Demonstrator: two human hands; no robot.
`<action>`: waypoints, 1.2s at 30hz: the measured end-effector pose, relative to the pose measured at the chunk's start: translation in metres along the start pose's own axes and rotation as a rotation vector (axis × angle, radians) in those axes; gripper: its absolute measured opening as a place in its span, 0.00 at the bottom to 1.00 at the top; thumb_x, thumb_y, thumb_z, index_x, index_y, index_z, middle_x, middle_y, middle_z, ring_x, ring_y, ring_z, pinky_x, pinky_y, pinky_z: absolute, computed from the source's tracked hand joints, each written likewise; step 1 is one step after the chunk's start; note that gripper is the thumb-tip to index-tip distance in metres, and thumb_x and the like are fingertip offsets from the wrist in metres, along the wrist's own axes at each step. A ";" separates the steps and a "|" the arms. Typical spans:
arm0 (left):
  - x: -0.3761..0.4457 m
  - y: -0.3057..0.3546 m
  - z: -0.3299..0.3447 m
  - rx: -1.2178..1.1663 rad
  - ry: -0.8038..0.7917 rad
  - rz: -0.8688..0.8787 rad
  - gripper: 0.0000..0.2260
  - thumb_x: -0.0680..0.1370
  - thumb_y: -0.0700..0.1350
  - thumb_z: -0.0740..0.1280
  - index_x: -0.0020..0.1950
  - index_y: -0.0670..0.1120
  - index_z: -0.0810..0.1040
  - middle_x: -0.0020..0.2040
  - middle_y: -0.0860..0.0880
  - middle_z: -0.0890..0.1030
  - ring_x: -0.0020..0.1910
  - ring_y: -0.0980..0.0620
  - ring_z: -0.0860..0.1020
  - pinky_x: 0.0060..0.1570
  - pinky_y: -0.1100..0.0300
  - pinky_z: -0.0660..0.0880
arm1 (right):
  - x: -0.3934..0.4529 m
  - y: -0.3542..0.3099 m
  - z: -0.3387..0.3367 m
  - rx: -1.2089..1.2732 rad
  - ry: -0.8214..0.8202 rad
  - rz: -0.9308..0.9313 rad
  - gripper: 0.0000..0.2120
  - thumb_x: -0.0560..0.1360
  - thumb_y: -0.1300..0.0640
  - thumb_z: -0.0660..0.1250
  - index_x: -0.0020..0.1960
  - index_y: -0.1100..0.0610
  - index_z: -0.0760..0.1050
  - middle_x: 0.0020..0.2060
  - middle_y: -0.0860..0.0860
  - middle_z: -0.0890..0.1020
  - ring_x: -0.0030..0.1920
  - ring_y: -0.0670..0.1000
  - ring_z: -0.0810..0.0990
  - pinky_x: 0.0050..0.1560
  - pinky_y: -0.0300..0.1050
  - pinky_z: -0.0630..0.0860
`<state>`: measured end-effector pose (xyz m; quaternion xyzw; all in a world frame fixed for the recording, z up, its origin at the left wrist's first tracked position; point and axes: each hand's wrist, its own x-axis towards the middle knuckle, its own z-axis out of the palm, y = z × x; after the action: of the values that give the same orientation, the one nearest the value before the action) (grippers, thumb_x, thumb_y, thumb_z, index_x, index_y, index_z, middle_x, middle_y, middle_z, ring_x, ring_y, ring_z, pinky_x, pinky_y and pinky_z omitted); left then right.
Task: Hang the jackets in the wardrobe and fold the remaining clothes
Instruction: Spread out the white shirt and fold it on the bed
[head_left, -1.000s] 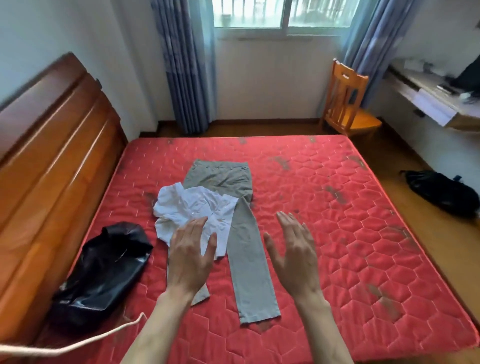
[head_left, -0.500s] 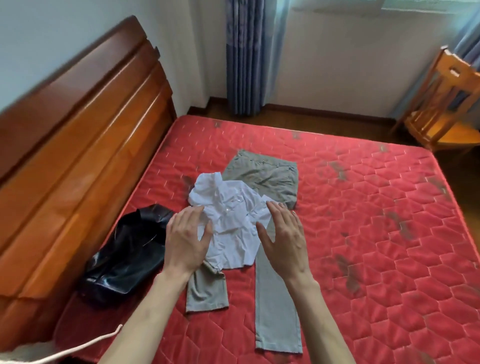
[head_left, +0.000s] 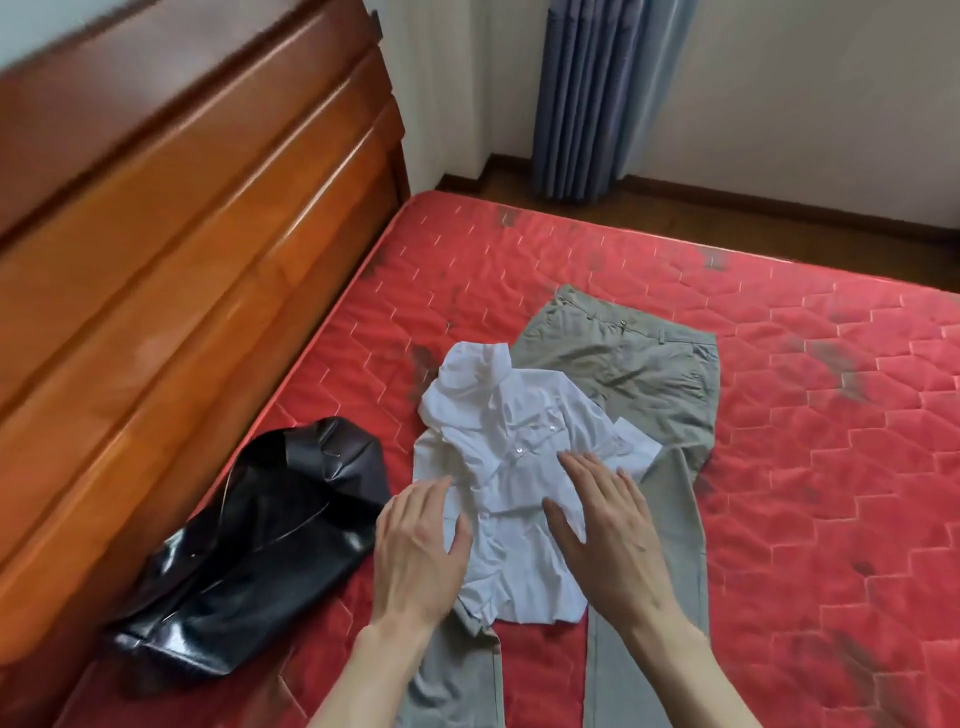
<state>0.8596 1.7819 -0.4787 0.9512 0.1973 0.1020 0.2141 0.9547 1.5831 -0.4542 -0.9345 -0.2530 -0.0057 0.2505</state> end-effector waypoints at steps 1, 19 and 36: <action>0.006 -0.012 0.016 -0.003 0.007 -0.016 0.20 0.78 0.53 0.60 0.66 0.46 0.79 0.60 0.50 0.82 0.63 0.49 0.78 0.66 0.50 0.73 | 0.008 0.004 0.020 0.006 -0.021 -0.011 0.27 0.82 0.41 0.56 0.76 0.54 0.71 0.73 0.47 0.76 0.76 0.48 0.70 0.79 0.49 0.58; 0.074 -0.179 0.252 0.183 -0.178 -0.097 0.16 0.74 0.54 0.60 0.53 0.49 0.80 0.48 0.51 0.80 0.50 0.47 0.79 0.53 0.51 0.76 | 0.155 0.049 0.306 -0.167 -0.430 -0.225 0.22 0.81 0.51 0.65 0.74 0.54 0.71 0.69 0.49 0.77 0.73 0.55 0.71 0.70 0.51 0.66; 0.077 -0.197 0.233 0.194 -0.051 -0.084 0.18 0.74 0.50 0.61 0.30 0.44 0.82 0.41 0.47 0.72 0.46 0.43 0.72 0.43 0.48 0.72 | 0.220 0.041 0.345 -0.455 -0.612 -0.324 0.16 0.84 0.58 0.58 0.71 0.52 0.70 0.59 0.54 0.72 0.60 0.59 0.74 0.47 0.48 0.66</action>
<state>0.9290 1.8917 -0.7653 0.9606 0.2406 0.0490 0.1299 1.1262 1.8185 -0.7442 -0.8725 -0.4521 0.1772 -0.0535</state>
